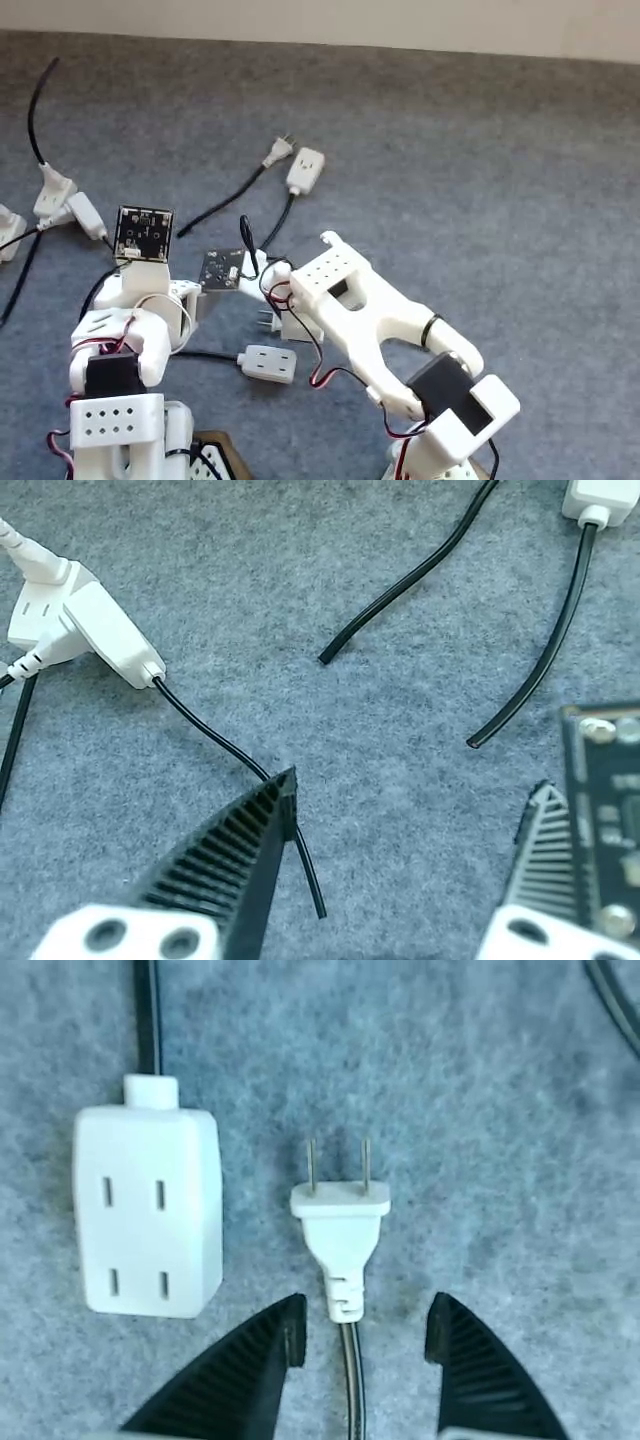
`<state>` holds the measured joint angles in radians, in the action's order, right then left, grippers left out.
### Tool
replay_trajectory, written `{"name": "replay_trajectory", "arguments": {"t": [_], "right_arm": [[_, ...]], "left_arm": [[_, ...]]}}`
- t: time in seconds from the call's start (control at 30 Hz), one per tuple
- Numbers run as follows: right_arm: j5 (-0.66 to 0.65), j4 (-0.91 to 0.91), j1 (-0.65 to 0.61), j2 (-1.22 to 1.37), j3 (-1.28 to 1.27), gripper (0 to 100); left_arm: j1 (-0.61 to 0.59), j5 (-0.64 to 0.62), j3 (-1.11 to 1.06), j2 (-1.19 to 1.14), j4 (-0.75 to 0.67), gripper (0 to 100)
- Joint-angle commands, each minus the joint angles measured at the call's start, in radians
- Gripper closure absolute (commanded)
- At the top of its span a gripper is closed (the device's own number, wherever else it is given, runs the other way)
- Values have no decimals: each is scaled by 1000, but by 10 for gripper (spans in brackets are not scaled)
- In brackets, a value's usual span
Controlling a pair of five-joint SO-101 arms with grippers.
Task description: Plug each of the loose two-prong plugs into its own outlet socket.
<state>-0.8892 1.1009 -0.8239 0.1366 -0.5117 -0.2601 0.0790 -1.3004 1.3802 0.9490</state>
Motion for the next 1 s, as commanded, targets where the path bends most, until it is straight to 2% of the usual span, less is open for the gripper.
{"name": "replay_trajectory", "arguments": {"t": [0.0, 0.17, 0.37, 0.7, 0.87, 0.97], "right_arm": [[-2, 13, -84, 48, -67, 808], [3, 61, -84, 102, -53, 816], [34, 150, -84, 209, 91, 921], [84, 140, -107, 219, 104, 917], [86, 142, -105, 219, 104, 826], [80, 147, -105, 220, 104, 815]], "left_arm": [[1, -20, 58, 13, -23, 667], [2, -20, 58, 13, -23, 667], [2, -20, 58, 12, -23, 667], [2, -20, 58, 12, -23, 667], [1, -20, 58, 12, -23, 667], [1, -20, 59, 13, -23, 667]]}}
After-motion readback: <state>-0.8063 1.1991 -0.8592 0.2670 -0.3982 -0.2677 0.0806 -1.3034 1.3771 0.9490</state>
